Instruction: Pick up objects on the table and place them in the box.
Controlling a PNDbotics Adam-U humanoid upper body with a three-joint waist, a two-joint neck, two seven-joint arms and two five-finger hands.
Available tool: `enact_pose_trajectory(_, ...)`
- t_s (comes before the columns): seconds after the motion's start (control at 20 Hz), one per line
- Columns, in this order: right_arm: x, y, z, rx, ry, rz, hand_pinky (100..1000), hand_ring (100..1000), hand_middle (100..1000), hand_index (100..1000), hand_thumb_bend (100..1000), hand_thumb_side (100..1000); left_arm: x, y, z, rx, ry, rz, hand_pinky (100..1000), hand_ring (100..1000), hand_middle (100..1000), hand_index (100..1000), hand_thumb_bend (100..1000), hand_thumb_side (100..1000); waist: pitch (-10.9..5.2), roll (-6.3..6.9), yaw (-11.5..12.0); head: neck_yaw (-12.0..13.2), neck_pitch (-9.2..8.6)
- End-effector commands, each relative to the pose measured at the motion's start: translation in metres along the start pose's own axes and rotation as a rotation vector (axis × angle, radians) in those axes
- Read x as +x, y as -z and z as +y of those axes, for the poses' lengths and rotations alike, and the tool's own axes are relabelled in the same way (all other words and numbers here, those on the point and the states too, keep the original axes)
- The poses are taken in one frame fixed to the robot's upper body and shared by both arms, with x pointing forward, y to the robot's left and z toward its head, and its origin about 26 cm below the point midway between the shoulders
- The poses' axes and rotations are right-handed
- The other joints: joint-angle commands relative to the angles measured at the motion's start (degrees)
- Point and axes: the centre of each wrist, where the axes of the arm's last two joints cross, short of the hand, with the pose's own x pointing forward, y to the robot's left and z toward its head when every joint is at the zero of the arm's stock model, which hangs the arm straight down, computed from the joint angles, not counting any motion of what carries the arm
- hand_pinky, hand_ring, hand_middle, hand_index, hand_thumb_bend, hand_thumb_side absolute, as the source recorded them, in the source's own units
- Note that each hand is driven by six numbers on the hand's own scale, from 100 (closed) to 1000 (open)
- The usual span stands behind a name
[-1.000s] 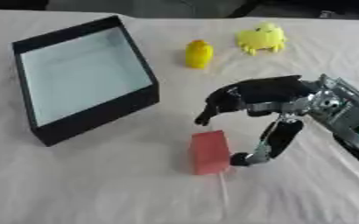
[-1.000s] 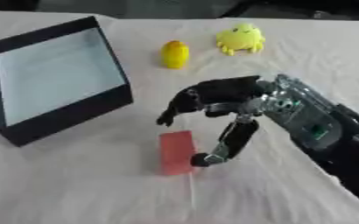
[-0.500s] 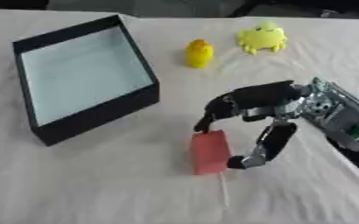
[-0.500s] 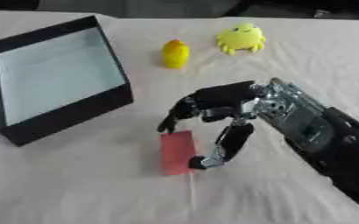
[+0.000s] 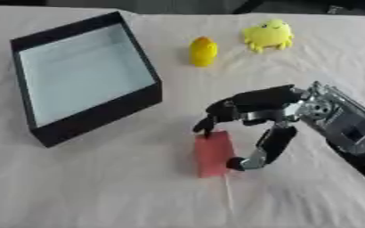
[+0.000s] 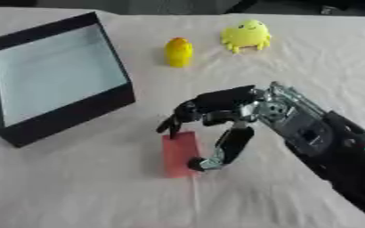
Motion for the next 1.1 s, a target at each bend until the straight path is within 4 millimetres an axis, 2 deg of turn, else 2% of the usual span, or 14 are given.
enact_pose_trajectory(0.05,0.0,-0.006,-0.004,0.027,-0.051,-0.005,991,799,735,965,324,414,0.007,0.003,0.001,-0.009,0.012,-0.027,874,749,777,802,167,888,-0.44,0.19,0.04,-0.04,-0.08)
enact_pose_trajectory(0.2,0.007,-0.009,-0.014,-0.009,-0.11,-0.021,1000,827,747,966,385,379,0.007,0.003,0.002,-0.007,0.014,-0.029,874,749,777,801,167,887,-0.44,0.19,0.03,-0.16,-0.08)
enact_pose_trajectory(0.6,0.014,-0.013,-0.019,-0.041,-0.145,-0.028,1000,842,758,969,375,362,0.007,0.003,0.002,-0.009,0.017,-0.027,874,748,776,799,165,888,-0.05,0.14,0.02,-0.23,-0.08)
enact_pose_trajectory(0.85,0.014,-0.014,-0.017,-0.049,-0.132,-0.02,1000,851,768,975,386,337,0.006,0.003,0.002,-0.008,0.018,-0.024,874,748,776,798,166,889,0.18,0.13,0.05,-0.37,-0.08)
enact_pose_trajectory(1.0,0.011,-0.013,-0.011,-0.032,-0.102,-0.006,1000,856,773,985,338,350,0.007,0.003,0.002,-0.009,0.018,-0.027,875,748,776,798,166,889,0.26,0.11,0.12,-0.5,-0.08)
enact_pose_trajectory(1.1,0.006,-0.01,-0.005,-0.014,-0.074,0.004,1000,857,776,990,343,345,0.007,0.003,0.001,-0.01,0.018,-0.027,875,748,776,798,166,890,0.3,0.1,0.16,-0.55,-0.08)
